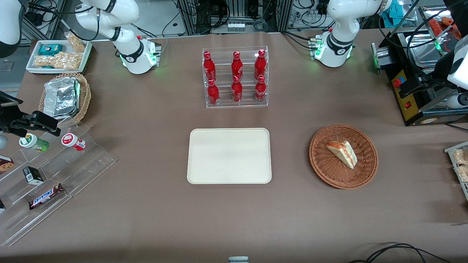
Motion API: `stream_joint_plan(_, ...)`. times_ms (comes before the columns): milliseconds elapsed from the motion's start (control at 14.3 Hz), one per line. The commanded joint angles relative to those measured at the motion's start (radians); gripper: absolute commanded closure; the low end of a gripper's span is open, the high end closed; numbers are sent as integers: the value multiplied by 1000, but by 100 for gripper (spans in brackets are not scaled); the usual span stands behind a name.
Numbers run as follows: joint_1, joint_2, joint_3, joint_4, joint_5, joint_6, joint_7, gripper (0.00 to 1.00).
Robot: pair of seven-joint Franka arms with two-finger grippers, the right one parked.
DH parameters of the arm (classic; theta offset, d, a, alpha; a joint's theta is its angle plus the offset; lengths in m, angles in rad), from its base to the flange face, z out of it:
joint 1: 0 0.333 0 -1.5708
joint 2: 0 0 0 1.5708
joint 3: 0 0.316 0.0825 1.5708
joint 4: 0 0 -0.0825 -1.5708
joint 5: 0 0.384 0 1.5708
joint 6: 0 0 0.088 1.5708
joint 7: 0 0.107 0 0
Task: Place sandwich from basket to tray
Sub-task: 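Move the left gripper from rest toward the sandwich in the woven basket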
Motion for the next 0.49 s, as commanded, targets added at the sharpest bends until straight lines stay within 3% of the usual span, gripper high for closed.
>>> stream_joint_plan(0, 16, -11, -10, 4, -11, 0, 18, 0)
stream_joint_plan(419, 18, 30, -3, -57, -10, 8, -11, 0)
